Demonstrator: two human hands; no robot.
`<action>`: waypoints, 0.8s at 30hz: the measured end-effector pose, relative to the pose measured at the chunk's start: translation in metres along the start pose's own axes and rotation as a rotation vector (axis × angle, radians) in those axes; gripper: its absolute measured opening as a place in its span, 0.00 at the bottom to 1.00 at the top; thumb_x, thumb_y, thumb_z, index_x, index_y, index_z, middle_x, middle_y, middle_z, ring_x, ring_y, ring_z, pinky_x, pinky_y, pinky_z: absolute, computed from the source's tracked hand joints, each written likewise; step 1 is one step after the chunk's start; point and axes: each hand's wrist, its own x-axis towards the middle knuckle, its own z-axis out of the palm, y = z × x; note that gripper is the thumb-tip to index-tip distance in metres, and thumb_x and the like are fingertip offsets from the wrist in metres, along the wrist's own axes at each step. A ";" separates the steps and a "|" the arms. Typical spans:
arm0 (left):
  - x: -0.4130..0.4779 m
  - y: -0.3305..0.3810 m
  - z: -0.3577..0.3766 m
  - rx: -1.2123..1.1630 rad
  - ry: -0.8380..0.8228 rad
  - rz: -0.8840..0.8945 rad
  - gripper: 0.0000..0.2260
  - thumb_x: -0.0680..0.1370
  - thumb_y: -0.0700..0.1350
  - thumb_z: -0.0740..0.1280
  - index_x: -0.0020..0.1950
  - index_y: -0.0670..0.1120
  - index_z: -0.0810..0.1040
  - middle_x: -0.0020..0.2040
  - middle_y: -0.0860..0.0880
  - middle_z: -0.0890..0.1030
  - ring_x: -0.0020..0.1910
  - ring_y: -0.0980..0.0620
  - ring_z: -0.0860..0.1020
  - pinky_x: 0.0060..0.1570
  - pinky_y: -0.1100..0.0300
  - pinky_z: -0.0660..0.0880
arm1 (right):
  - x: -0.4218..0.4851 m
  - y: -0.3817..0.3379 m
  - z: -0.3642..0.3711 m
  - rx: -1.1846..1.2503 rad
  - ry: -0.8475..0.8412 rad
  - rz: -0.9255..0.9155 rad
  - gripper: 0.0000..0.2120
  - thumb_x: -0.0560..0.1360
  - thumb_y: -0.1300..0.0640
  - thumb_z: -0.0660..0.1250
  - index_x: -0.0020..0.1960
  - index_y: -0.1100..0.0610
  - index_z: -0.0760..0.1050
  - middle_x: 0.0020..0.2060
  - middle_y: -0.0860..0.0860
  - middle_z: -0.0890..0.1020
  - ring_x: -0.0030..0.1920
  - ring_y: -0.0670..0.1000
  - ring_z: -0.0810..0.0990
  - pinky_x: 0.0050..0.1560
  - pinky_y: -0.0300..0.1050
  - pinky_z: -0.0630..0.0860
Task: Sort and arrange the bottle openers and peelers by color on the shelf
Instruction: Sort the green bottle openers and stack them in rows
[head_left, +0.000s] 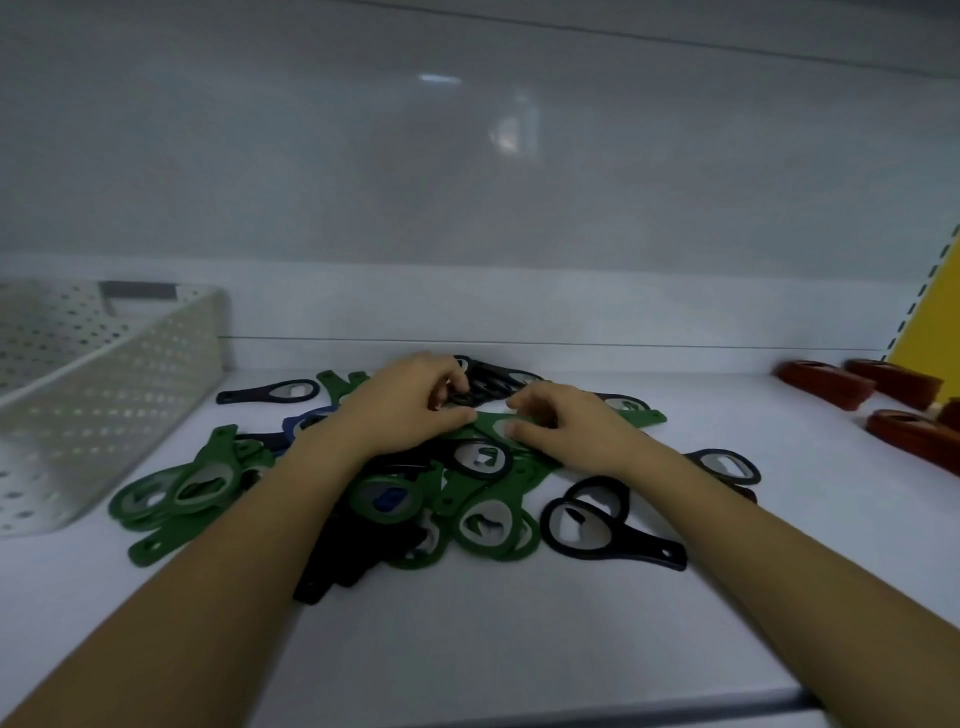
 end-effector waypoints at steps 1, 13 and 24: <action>0.000 -0.001 0.002 0.013 -0.028 0.038 0.14 0.75 0.49 0.68 0.60 0.48 0.76 0.50 0.51 0.76 0.50 0.53 0.74 0.51 0.60 0.71 | -0.001 -0.002 -0.002 -0.011 -0.018 0.002 0.17 0.75 0.48 0.66 0.62 0.52 0.72 0.54 0.49 0.78 0.54 0.47 0.76 0.53 0.36 0.69; -0.004 0.016 0.004 -0.134 -0.029 0.193 0.18 0.77 0.52 0.65 0.65 0.50 0.70 0.60 0.52 0.77 0.57 0.57 0.75 0.57 0.59 0.72 | -0.007 -0.010 -0.006 0.575 0.192 -0.264 0.15 0.72 0.66 0.69 0.52 0.49 0.73 0.48 0.45 0.79 0.48 0.41 0.80 0.52 0.36 0.76; -0.003 0.021 -0.004 -0.964 0.165 -0.291 0.08 0.81 0.42 0.58 0.58 0.41 0.71 0.49 0.45 0.81 0.46 0.53 0.79 0.43 0.64 0.78 | -0.011 0.018 -0.029 -0.167 -0.282 -0.123 0.15 0.71 0.49 0.70 0.58 0.49 0.78 0.53 0.40 0.75 0.56 0.41 0.74 0.58 0.39 0.70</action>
